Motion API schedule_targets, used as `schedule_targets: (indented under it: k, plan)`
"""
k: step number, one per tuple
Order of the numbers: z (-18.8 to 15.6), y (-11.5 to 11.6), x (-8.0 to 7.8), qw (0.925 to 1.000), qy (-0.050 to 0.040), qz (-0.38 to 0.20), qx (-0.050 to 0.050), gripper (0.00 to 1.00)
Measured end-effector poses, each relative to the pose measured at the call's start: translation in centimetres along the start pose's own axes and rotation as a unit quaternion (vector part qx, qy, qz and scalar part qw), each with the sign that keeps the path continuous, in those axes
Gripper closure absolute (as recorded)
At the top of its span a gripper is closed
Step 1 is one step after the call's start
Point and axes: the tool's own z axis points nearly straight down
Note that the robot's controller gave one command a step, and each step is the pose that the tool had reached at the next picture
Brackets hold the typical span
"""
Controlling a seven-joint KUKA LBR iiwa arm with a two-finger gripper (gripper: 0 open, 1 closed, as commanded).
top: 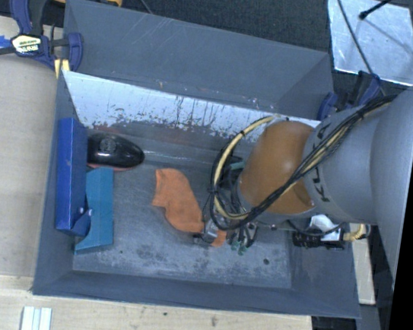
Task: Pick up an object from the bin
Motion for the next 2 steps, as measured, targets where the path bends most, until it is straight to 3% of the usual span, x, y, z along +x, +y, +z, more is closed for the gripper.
schedule_targets:
  k: [2]
  plan:
    - [-2.3, -0.1, 0.1, 1.0, 0.0034, 0.0, 0.001, 1.0]
